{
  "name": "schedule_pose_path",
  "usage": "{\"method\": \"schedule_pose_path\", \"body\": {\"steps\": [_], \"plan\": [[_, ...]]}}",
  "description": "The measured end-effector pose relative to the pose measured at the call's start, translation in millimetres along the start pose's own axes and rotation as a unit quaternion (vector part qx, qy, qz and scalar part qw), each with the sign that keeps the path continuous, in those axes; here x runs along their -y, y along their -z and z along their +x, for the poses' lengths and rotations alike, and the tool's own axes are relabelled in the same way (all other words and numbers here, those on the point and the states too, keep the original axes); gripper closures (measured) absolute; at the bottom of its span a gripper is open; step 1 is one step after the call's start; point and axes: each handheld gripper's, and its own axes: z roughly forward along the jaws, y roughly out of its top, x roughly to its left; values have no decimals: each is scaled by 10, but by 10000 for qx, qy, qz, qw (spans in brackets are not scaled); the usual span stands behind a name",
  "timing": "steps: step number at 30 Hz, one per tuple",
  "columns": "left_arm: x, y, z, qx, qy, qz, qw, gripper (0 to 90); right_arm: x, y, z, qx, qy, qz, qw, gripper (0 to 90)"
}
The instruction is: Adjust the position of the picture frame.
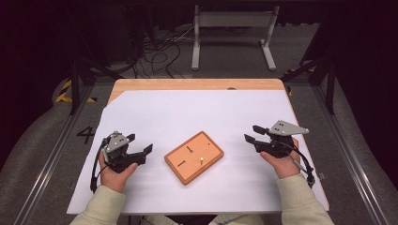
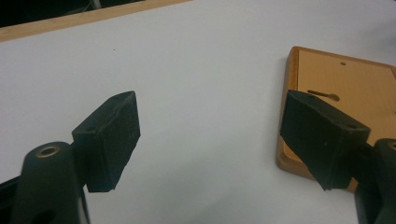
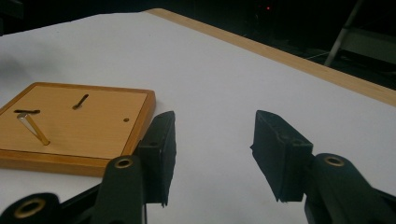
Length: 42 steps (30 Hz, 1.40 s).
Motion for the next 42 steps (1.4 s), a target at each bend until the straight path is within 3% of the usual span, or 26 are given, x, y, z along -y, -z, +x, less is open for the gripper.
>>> {"method": "schedule_pose_path", "body": {"steps": [4, 22, 26, 34, 38, 40, 41, 42], "plan": [[-11, -18, 3, 34, 71, 154, 9998, 192, 12, 40, -7, 38, -89, 78, 9999, 497], [-41, -27, -20, 72, 28, 93, 9999, 192, 32, 117, -49, 122, -186, 137, 9997, 488], [-46, -21, -28, 102, 2, 116, 9999, 216, 26, 112, -51, 176, -95, 225, 9995, 516], [-51, 0, -59, 108, -26, 143, 9998, 226, -50, 53, -30, -63, -29, 310, 9995, 586], [-46, 24, -106, 187, -99, 238, 9995, 315, -93, 22, 3, -126, 41, 305, 9994, 587], [-46, 29, -127, 236, -166, 261, 9992, 463, -94, 21, 6, -130, 38, 317, 9994, 587], [-52, 32, -138, 235, -282, 309, 9988, 463, -92, 23, 5, -127, 17, 314, 9994, 588], [-54, 33, -149, 236, -315, 340, 9986, 548, -88, 25, -2, -120, 5, 307, 9995, 589]]}}
